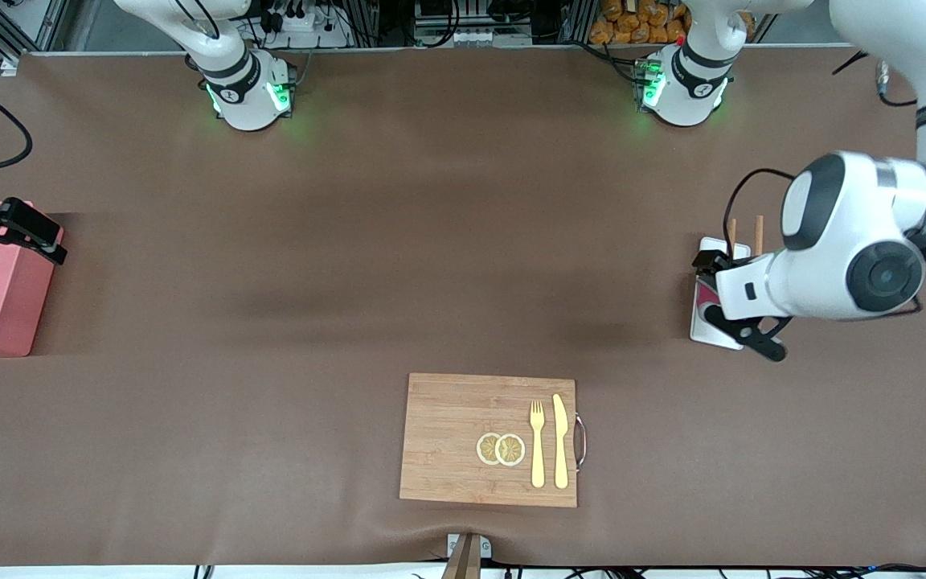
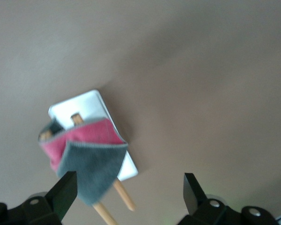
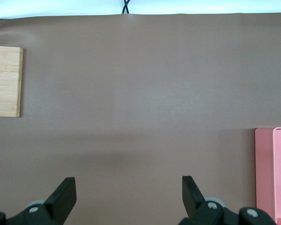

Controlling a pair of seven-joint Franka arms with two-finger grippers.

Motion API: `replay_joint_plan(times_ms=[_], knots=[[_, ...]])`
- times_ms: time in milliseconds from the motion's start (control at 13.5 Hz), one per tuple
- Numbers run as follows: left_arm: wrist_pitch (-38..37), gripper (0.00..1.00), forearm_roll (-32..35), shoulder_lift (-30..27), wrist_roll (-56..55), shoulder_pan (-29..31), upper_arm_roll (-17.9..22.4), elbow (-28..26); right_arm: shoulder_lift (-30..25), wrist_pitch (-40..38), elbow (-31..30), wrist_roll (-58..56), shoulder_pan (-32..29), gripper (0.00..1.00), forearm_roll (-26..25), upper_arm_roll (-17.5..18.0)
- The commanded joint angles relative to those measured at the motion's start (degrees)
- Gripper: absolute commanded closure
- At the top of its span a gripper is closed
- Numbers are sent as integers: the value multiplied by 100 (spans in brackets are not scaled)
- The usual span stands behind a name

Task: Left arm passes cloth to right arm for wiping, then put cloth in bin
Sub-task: 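Move the left gripper down over the grey-pink cloth on the white tray, then close the left gripper on the grey-pink cloth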

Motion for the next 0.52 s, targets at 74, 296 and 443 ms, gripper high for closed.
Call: replay_joint_plan(times_ms=[74,296,443], knots=[[532,0,-124,580,1183,238,1,238,47,-84,122,23,-33,0,22,43],[630,0,-115,729,1651,458,1,238,47,-84,122,32,-59,0,13,43],[630,0,-62,827,1660,459,10,238,38,-84,122,23,-68,0,22,43]])
